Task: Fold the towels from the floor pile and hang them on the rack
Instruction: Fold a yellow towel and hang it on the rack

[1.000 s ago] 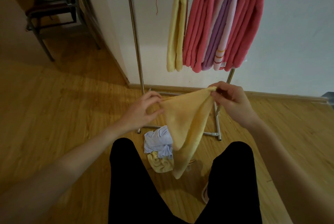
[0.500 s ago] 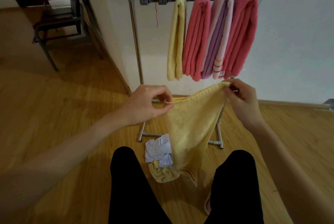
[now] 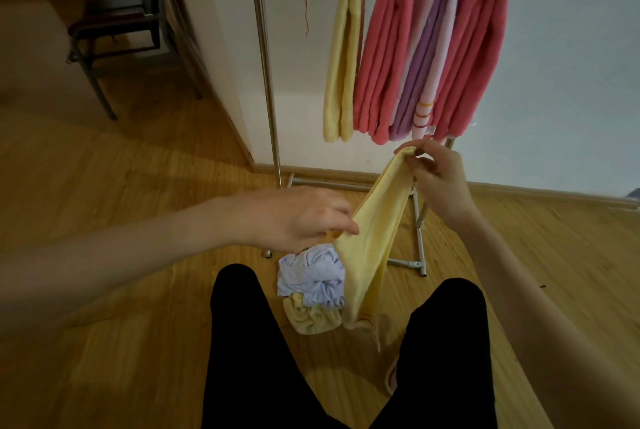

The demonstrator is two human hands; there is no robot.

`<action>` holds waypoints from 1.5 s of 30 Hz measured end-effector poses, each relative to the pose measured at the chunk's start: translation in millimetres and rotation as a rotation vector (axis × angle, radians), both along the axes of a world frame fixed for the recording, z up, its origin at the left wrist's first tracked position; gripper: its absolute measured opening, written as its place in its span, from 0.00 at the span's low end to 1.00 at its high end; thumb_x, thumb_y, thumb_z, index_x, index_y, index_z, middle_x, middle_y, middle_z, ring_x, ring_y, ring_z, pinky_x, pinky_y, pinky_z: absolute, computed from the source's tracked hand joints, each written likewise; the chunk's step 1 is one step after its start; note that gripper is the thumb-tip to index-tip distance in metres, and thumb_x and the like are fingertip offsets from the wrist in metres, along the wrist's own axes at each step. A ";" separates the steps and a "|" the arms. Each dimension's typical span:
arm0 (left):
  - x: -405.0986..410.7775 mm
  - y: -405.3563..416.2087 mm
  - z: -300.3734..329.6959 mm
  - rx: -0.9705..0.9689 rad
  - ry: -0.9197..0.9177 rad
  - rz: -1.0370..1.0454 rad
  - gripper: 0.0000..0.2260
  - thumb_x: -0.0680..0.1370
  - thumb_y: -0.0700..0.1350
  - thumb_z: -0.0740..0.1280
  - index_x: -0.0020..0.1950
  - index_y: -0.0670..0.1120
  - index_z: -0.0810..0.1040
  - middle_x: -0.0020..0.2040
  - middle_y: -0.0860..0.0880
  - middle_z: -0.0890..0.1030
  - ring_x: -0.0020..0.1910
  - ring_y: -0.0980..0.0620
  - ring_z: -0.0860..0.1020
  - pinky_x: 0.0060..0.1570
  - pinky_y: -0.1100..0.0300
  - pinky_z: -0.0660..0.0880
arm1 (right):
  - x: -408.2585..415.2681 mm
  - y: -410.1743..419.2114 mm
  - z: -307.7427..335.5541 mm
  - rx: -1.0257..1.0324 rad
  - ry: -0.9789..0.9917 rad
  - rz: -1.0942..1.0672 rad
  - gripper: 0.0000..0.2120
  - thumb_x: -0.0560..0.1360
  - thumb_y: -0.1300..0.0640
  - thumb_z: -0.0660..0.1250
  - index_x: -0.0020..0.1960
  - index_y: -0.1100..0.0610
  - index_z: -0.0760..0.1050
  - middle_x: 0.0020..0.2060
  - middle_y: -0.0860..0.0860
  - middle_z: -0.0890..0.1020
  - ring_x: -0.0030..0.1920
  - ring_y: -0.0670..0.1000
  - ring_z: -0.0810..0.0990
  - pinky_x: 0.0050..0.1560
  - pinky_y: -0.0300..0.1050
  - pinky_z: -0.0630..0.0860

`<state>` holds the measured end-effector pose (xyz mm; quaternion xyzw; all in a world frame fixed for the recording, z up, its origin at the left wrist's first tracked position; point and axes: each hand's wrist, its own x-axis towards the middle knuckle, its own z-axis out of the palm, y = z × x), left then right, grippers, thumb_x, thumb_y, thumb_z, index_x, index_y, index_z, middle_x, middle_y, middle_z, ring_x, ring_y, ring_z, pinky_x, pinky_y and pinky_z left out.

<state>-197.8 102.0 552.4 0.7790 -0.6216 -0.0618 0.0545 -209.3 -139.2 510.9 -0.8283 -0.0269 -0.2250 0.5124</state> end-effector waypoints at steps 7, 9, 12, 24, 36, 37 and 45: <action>-7.3 -16.3 8.0 -0.207 -0.407 -0.267 0.05 0.76 0.35 0.64 0.43 0.42 0.78 0.40 0.46 0.74 0.40 0.46 0.72 0.44 0.50 0.73 | 0.8 1.7 -8.1 0.027 -0.006 0.064 0.12 0.76 0.71 0.60 0.49 0.59 0.79 0.42 0.46 0.81 0.46 0.46 0.78 0.48 0.46 0.75; -11.5 -22.2 12.2 -0.207 -0.459 -0.300 0.04 0.76 0.35 0.62 0.45 0.42 0.76 0.46 0.44 0.74 0.46 0.45 0.73 0.49 0.51 0.71 | 0.2 0.9 -7.2 0.043 -0.002 0.077 0.10 0.76 0.70 0.61 0.49 0.60 0.79 0.42 0.47 0.81 0.45 0.49 0.78 0.47 0.49 0.77; -11.6 -30.5 18.2 -0.184 -0.436 -0.398 0.08 0.77 0.35 0.56 0.50 0.42 0.73 0.46 0.40 0.77 0.48 0.40 0.77 0.51 0.46 0.74 | -3.4 0.9 -3.4 0.058 -0.005 0.075 0.08 0.76 0.69 0.63 0.48 0.60 0.79 0.41 0.53 0.81 0.42 0.48 0.78 0.46 0.49 0.77; 13.4 -27.2 32.2 -0.314 -0.323 -0.028 0.11 0.79 0.48 0.58 0.49 0.44 0.77 0.40 0.50 0.79 0.33 0.53 0.75 0.29 0.61 0.70 | -23.9 19.5 15.1 0.092 -0.044 0.157 0.04 0.74 0.67 0.68 0.48 0.62 0.80 0.39 0.55 0.83 0.36 0.45 0.79 0.38 0.41 0.78; 13.3 -17.6 29.7 -0.501 -0.134 0.270 0.10 0.76 0.50 0.68 0.46 0.43 0.81 0.37 0.52 0.82 0.34 0.57 0.78 0.35 0.67 0.72 | -31.4 31.9 14.5 0.154 -0.079 0.290 0.07 0.72 0.67 0.70 0.50 0.64 0.80 0.42 0.58 0.84 0.42 0.58 0.83 0.46 0.55 0.81; 12.8 -18.1 30.0 -0.510 -0.136 0.280 0.10 0.76 0.49 0.69 0.46 0.43 0.81 0.37 0.52 0.82 0.34 0.58 0.77 0.35 0.69 0.71 | -31.4 32.3 14.5 0.163 -0.073 0.292 0.07 0.72 0.67 0.70 0.50 0.64 0.80 0.41 0.58 0.84 0.42 0.57 0.83 0.45 0.53 0.81; 16.7 -29.9 40.8 -0.611 -0.117 0.422 0.08 0.72 0.49 0.73 0.45 0.45 0.83 0.37 0.55 0.81 0.34 0.63 0.76 0.38 0.75 0.70 | -30.1 31.1 21.2 0.149 -0.038 0.299 0.17 0.67 0.67 0.75 0.54 0.63 0.77 0.43 0.56 0.82 0.43 0.53 0.81 0.46 0.47 0.80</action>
